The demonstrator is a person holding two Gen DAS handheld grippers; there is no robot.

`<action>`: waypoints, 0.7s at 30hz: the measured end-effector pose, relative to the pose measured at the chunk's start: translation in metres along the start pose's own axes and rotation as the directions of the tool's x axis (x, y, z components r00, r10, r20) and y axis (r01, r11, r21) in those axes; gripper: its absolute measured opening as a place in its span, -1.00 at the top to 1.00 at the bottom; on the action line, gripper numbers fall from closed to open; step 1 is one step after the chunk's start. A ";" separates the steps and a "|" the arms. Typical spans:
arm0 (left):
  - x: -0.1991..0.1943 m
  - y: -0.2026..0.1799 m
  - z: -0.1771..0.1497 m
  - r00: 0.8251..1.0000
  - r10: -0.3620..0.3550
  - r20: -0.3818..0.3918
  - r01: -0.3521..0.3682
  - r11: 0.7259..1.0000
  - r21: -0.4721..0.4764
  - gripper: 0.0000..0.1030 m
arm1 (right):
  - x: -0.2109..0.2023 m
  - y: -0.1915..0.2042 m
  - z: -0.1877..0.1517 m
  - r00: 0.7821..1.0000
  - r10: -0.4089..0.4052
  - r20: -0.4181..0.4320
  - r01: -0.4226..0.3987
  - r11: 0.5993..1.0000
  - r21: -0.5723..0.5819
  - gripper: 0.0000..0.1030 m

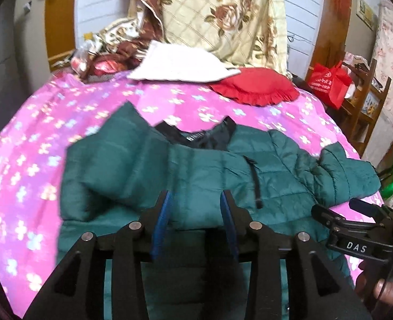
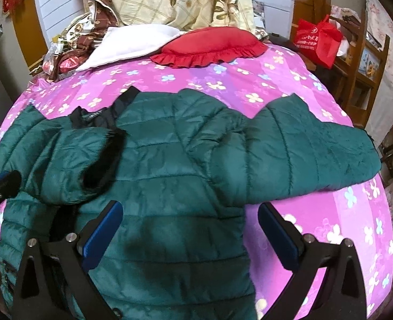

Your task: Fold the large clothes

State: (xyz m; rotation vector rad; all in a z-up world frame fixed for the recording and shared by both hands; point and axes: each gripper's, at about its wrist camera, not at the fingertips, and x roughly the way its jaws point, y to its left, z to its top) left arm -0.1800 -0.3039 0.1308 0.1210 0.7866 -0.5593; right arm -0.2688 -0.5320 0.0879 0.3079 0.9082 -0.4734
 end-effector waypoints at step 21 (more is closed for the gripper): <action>-0.013 0.120 0.001 0.981 0.185 0.051 -0.177 0.974 -0.140 0.68 | 0.036 0.075 0.020 0.981 0.188 -0.051 -0.189 0.982 -0.010 -0.99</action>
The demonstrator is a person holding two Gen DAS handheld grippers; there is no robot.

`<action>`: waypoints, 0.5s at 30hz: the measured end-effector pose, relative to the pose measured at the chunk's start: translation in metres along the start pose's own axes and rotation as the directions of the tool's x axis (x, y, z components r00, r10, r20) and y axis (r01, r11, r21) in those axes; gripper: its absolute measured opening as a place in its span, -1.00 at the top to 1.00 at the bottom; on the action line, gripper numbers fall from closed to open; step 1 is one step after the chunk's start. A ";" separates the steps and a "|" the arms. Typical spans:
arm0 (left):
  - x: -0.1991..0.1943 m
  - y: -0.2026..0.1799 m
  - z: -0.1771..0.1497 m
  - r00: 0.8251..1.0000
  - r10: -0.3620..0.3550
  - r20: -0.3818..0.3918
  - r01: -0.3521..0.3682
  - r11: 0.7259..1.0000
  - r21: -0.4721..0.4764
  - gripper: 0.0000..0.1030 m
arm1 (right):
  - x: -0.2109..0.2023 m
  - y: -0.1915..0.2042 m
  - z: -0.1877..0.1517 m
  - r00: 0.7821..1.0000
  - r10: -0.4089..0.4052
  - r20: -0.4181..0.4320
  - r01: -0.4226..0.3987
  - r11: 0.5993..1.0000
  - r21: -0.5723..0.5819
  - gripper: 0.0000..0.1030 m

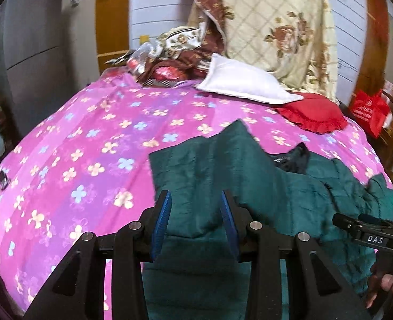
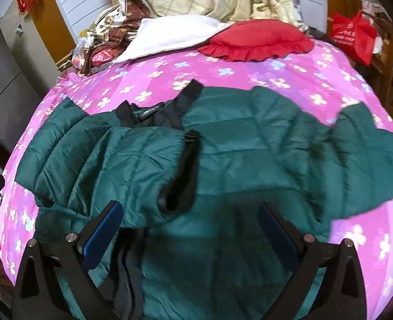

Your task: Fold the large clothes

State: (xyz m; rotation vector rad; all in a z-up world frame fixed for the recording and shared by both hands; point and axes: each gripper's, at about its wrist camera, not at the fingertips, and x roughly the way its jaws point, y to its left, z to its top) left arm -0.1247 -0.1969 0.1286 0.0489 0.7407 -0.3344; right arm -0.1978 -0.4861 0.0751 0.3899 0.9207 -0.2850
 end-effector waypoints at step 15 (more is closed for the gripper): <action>0.027 0.014 -0.006 0.999 0.009 -0.045 -0.011 0.999 -0.035 0.68 | 0.037 0.025 0.007 0.997 0.073 0.024 -0.071 0.996 -0.061 0.57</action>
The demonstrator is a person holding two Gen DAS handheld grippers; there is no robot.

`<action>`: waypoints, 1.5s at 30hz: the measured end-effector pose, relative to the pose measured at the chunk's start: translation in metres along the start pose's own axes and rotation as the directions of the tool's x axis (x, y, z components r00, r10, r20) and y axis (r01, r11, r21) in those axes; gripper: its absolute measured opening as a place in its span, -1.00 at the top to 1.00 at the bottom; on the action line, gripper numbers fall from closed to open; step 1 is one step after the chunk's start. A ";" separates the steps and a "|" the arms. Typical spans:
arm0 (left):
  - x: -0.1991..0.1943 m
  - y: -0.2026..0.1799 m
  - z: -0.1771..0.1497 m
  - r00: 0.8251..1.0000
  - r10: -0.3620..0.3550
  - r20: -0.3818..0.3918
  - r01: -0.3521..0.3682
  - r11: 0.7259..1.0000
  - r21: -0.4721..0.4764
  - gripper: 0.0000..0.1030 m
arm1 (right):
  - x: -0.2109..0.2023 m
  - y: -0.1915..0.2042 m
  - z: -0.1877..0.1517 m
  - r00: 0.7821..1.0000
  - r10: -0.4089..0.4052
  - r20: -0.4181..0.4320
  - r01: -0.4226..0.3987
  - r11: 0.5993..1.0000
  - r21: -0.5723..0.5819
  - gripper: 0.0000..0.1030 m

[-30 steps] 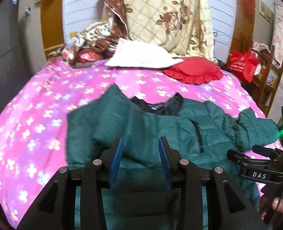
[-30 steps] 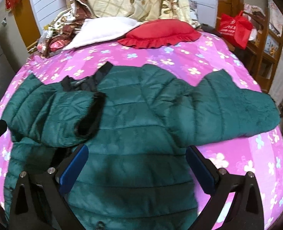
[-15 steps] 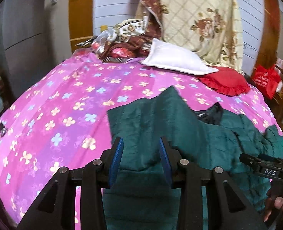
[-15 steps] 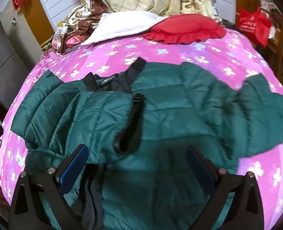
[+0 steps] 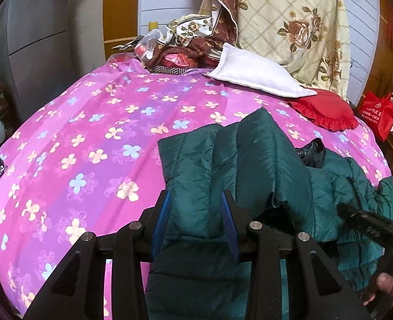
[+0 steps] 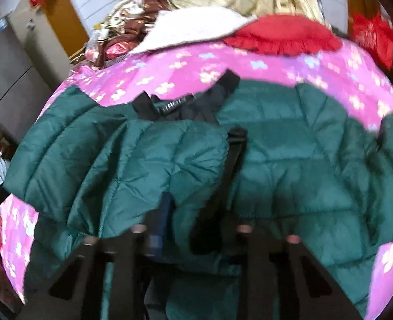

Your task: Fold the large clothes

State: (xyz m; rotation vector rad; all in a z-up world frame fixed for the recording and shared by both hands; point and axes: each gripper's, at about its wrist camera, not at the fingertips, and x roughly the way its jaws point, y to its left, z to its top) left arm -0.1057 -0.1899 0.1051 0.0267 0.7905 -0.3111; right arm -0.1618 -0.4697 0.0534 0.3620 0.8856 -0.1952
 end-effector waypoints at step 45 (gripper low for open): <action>0.093 -0.034 0.007 0.997 0.020 -0.071 -0.020 1.000 0.007 0.68 | 0.044 -0.029 0.033 0.993 -0.120 0.012 0.120 0.988 -0.096 -0.16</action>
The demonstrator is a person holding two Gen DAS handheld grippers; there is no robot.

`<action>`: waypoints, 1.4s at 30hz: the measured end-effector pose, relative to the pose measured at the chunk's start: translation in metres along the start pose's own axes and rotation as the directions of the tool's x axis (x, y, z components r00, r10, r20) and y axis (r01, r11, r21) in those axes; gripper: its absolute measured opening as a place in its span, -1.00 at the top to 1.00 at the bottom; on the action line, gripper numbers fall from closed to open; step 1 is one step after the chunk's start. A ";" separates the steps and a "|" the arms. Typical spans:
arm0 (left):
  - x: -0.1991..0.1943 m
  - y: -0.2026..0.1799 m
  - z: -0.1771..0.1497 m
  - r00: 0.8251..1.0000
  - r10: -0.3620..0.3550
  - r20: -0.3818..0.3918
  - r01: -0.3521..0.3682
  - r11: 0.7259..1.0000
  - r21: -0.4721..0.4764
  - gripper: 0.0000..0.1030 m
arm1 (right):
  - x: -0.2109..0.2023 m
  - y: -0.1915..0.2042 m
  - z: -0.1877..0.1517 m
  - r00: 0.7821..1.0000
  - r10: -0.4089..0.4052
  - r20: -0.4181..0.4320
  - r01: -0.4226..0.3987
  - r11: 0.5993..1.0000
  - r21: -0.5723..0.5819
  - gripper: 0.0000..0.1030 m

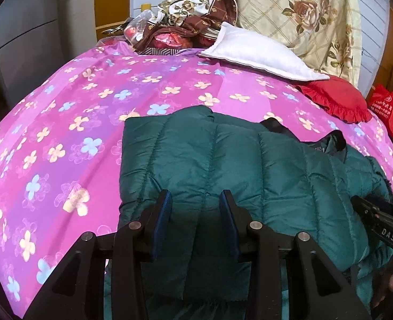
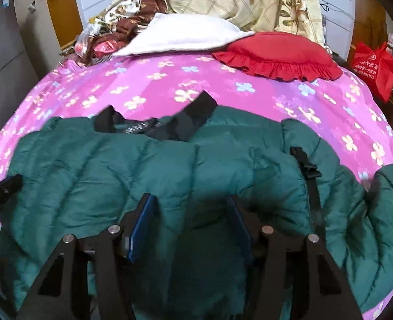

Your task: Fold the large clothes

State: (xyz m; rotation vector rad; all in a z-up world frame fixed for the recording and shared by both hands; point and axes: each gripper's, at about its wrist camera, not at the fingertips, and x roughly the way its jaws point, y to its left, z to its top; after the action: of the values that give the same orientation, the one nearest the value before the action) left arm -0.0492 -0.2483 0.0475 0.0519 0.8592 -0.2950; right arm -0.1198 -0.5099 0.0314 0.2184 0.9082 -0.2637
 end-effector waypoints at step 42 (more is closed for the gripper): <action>-0.038 0.000 -0.012 1.000 -0.011 0.018 0.011 1.000 0.016 0.56 | -0.074 -0.011 -0.041 0.999 -0.037 0.040 0.037 0.999 0.011 -0.56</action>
State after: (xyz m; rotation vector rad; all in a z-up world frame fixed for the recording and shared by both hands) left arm -0.0811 -0.2378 0.0683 0.0593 0.8395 -0.3126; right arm -0.1967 -0.4982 0.0650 0.2053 0.8720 -0.3061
